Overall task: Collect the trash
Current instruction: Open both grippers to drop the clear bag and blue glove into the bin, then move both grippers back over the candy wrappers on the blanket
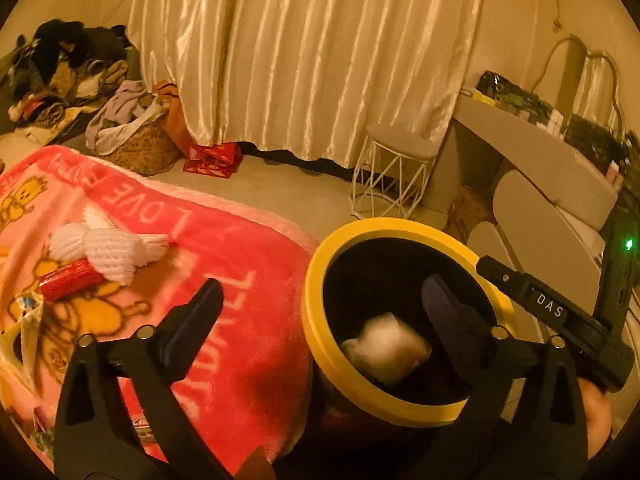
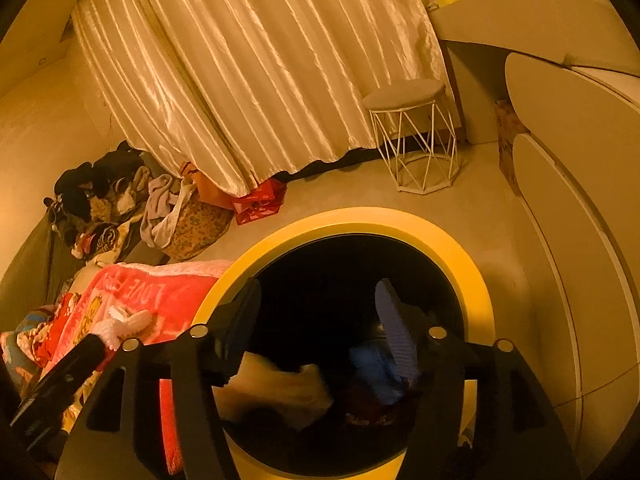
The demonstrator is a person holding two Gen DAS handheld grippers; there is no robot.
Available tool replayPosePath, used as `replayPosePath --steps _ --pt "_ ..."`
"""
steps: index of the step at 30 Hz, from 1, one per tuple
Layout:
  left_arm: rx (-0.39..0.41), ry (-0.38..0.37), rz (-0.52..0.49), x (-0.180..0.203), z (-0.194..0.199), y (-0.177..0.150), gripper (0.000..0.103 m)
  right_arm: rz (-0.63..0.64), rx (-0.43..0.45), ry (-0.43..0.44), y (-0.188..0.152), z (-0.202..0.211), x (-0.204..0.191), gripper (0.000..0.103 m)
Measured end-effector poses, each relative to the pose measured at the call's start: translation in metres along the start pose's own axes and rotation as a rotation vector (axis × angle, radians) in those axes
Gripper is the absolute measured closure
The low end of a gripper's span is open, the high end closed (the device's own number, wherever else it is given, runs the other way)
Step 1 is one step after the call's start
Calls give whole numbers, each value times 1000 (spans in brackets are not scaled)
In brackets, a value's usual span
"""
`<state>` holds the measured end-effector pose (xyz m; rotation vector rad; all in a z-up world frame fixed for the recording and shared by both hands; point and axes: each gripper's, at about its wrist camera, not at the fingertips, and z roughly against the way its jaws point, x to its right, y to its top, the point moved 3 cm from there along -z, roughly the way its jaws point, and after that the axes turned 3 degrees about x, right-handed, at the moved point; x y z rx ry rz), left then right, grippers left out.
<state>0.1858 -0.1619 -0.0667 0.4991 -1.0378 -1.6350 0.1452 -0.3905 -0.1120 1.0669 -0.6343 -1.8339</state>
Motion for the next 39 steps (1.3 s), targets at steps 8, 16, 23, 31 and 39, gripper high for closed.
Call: replayPosePath --steps 8,16,23,31,39 --pt "36 44 24 -16 22 0 11 17 12 12 1 1 -3 39" --pt "82 103 47 -33 49 -2 11 85 27 80 -1 7 -27 35" --pt "106 143 85 -54 65 -2 11 169 52 157 -4 18 -56 31" --pt "127 184 109 -72 81 -2 11 258 59 249 -13 30 -90 30" --pt "153 223 139 -93 96 0 11 343 41 326 -25 37 -122 30"
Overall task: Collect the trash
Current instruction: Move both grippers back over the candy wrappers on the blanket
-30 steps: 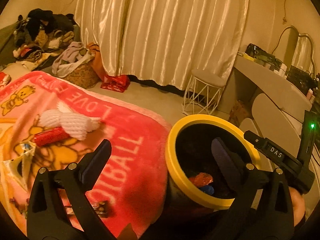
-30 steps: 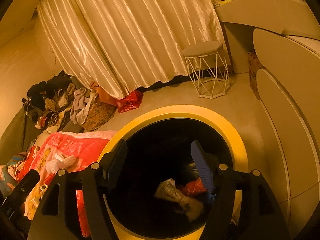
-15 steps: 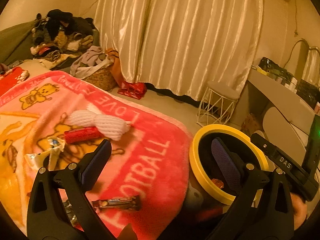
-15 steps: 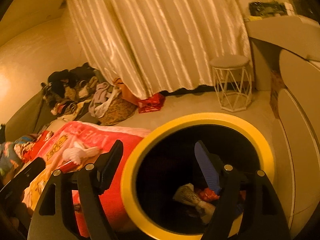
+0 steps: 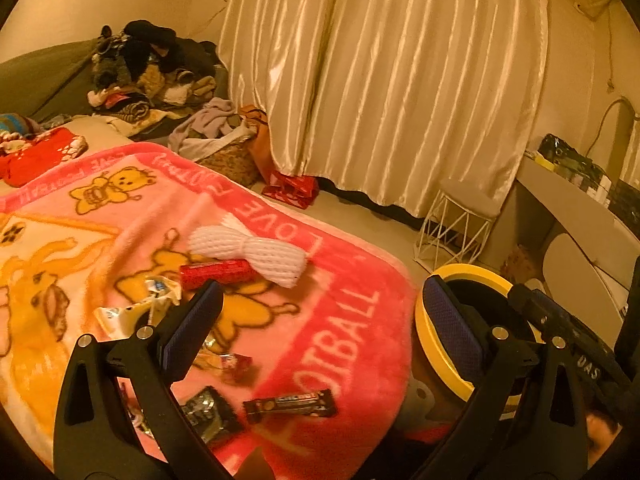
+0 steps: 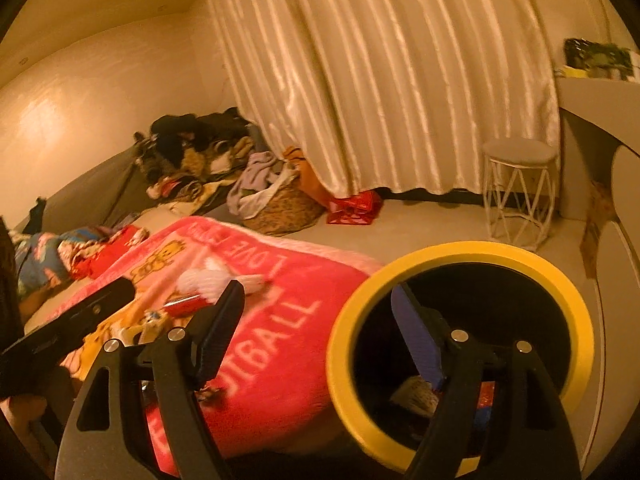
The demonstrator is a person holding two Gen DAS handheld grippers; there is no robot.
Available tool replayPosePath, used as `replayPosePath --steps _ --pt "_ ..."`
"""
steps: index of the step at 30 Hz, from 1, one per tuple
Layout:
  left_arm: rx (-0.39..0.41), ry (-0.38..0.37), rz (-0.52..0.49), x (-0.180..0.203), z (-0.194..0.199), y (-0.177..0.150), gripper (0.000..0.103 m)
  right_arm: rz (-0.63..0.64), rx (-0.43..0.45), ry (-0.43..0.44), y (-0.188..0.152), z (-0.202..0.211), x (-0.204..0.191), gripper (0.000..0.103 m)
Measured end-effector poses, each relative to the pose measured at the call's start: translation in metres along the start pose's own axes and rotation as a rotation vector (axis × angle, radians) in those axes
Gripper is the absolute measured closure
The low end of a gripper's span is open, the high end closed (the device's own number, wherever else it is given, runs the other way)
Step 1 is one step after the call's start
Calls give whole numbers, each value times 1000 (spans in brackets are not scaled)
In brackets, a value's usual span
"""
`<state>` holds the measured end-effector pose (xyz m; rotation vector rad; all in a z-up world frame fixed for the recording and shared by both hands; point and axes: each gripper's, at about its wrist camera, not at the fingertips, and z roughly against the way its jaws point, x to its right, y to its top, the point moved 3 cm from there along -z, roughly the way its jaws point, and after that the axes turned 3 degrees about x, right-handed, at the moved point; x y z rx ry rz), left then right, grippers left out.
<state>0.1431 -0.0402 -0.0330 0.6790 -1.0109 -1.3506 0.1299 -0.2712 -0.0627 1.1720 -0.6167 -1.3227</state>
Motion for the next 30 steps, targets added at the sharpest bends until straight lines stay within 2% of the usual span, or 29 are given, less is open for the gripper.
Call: replayPosePath --steps 22,30 --pt "64 102 91 -69 29 21 11 253 -121 201 -34 -8 -88 30" --pt "61 137 111 -95 38 19 11 301 -163 234 -45 -11 -107 30"
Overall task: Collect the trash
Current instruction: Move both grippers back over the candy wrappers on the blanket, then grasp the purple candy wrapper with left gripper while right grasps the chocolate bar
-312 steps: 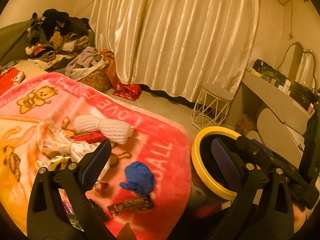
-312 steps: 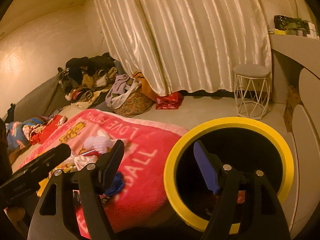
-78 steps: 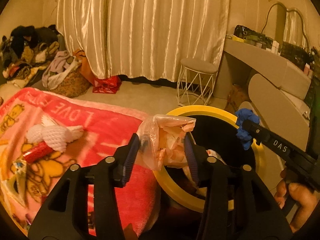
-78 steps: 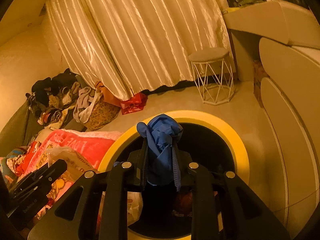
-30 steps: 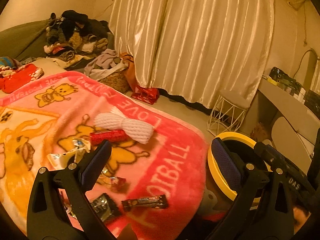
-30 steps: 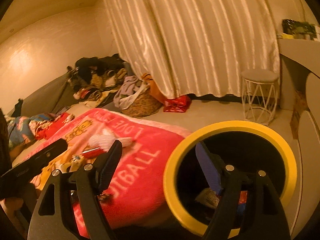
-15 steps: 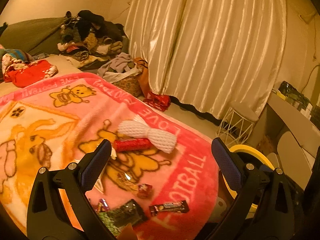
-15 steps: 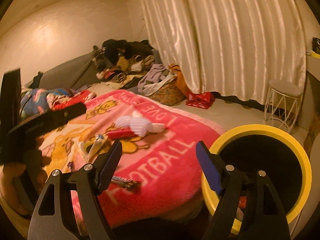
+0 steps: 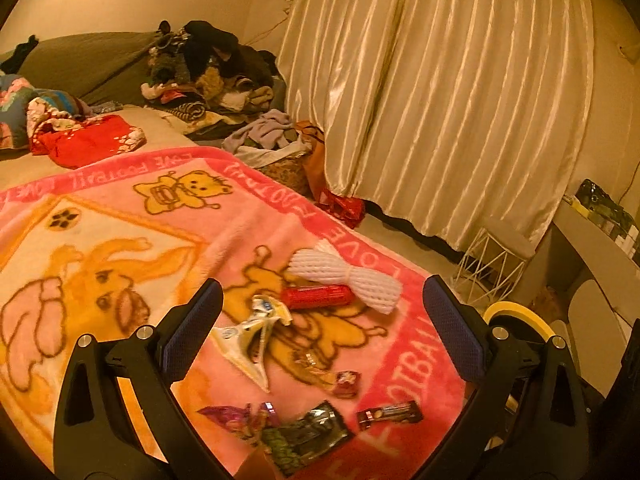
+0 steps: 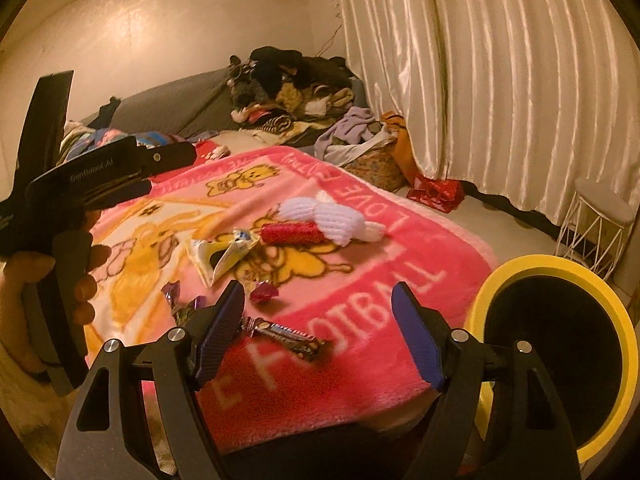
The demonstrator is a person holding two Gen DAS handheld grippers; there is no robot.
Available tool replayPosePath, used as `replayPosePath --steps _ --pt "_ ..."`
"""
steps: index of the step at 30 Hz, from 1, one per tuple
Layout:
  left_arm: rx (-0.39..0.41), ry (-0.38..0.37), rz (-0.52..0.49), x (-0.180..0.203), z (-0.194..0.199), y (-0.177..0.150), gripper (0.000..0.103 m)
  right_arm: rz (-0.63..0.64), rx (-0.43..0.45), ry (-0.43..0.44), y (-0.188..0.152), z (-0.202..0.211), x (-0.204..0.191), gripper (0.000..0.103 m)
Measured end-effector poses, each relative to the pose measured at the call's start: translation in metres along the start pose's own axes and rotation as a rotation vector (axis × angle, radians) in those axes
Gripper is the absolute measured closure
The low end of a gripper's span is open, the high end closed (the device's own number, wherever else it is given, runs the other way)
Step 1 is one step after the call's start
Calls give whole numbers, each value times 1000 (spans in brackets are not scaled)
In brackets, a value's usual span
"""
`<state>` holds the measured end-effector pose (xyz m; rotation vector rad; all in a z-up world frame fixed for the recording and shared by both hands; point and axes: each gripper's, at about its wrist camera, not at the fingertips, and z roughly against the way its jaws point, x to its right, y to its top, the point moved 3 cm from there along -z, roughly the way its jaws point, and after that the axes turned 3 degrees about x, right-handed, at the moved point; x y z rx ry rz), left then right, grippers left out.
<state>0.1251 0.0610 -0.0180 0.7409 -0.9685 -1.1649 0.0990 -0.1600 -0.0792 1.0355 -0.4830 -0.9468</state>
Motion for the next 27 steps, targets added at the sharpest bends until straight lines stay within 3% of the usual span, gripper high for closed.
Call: replayPosePath --steps 14,20,24,27 --pt "-99 78 -42 -55 3 -28 11 68 -180 4 -13 -39 -18 30" --pt "-171 72 -33 -70 -1 -46 11 102 -264 12 -19 -57 -23 30" --pt "-216 58 -41 -72 -6 -57 18 129 -322 9 -25 -69 -26 30" --pt "-274 25 16 -78 -11 -68 24 162 -352 10 -25 -79 -30 32"
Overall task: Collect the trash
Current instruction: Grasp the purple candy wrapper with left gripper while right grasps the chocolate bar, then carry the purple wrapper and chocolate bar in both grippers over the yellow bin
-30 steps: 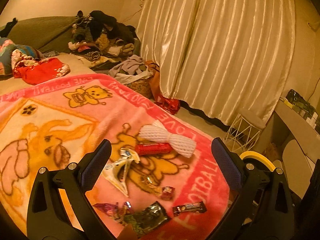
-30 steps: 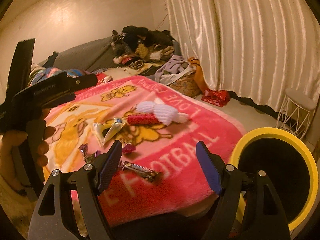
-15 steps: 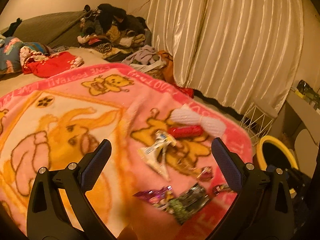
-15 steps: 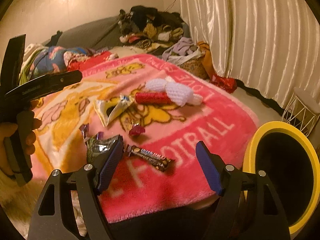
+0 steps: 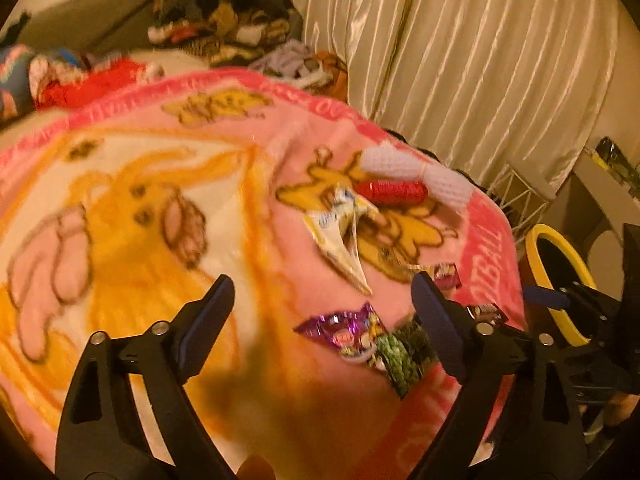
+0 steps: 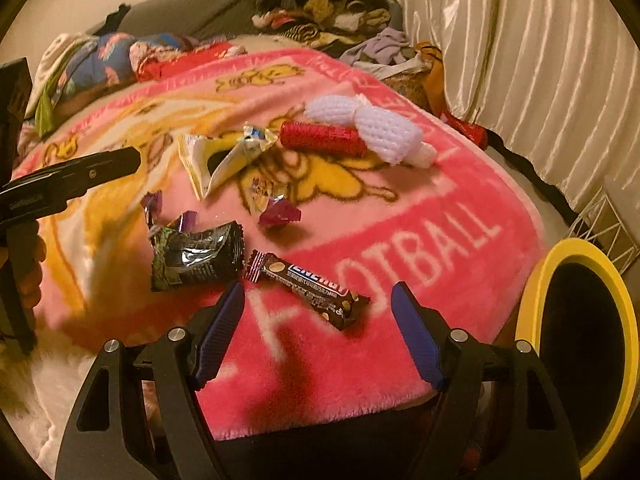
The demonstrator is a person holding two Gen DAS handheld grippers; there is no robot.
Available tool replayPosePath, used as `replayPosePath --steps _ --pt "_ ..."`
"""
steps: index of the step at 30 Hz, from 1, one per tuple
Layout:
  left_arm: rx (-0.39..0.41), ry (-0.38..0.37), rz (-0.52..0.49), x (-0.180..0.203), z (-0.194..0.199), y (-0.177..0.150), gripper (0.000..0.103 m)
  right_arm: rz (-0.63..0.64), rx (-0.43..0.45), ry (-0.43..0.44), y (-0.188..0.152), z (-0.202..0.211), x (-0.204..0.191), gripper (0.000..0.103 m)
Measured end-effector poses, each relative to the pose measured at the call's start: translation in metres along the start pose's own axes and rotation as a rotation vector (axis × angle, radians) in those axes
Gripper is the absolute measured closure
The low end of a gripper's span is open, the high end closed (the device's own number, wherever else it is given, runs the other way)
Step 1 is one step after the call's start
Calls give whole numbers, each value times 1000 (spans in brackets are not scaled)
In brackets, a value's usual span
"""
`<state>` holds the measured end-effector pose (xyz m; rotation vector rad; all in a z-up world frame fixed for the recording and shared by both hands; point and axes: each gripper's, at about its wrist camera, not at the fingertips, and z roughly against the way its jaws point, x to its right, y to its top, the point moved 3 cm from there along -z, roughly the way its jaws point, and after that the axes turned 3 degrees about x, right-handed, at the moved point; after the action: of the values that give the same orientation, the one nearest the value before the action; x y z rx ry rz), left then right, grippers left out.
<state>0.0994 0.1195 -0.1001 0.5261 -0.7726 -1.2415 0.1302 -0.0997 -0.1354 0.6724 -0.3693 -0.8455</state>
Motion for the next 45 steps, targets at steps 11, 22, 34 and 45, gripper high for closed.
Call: replayPosePath --steps 11,22,34,45 --pt "-140 -98 167 -14 -23 -21 49 59 -145 11 -1 -44 -4 75" --pt "-154 -115 223 -13 -33 -24 67 29 -53 -13 -8 -23 -4 83" --pt "-15 -86 157 0 -7 7 67 -57 48 19 -11 -1 5 83" --pt "67 -100 93 24 14 27 67 -107 111 25 -8 14 12 83"
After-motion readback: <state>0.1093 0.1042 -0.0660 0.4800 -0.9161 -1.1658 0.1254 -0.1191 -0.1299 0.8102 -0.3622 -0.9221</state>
